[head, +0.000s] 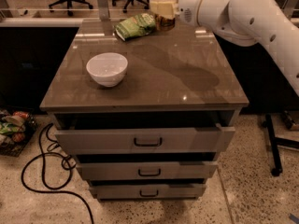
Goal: Place orange can into white bowl
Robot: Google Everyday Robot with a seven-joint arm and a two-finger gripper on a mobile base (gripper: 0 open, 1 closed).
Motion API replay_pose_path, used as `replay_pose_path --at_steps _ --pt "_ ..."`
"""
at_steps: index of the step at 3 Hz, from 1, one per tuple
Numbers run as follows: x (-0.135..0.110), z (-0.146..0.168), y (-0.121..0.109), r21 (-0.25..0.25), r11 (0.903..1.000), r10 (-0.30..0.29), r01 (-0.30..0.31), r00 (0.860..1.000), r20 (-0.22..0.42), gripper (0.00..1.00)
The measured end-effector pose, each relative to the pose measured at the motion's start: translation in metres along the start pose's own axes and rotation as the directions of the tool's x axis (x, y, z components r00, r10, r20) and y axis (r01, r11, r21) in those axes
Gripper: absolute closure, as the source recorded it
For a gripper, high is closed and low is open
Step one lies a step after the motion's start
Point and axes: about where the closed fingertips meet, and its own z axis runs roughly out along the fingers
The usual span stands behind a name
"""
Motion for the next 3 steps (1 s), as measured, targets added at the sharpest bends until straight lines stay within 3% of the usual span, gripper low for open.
replay_pose_path --at_steps 1,2,3 --pt "0.000 0.003 0.054 -0.121 0.9927 0.002 -0.003 1.000 -0.008 1.00" --pt "0.000 0.010 0.090 -0.241 0.9704 0.017 -0.019 1.000 -0.011 1.00" --pt "-0.001 0.025 0.119 -0.371 0.9254 0.075 -0.075 0.997 -0.016 1.00"
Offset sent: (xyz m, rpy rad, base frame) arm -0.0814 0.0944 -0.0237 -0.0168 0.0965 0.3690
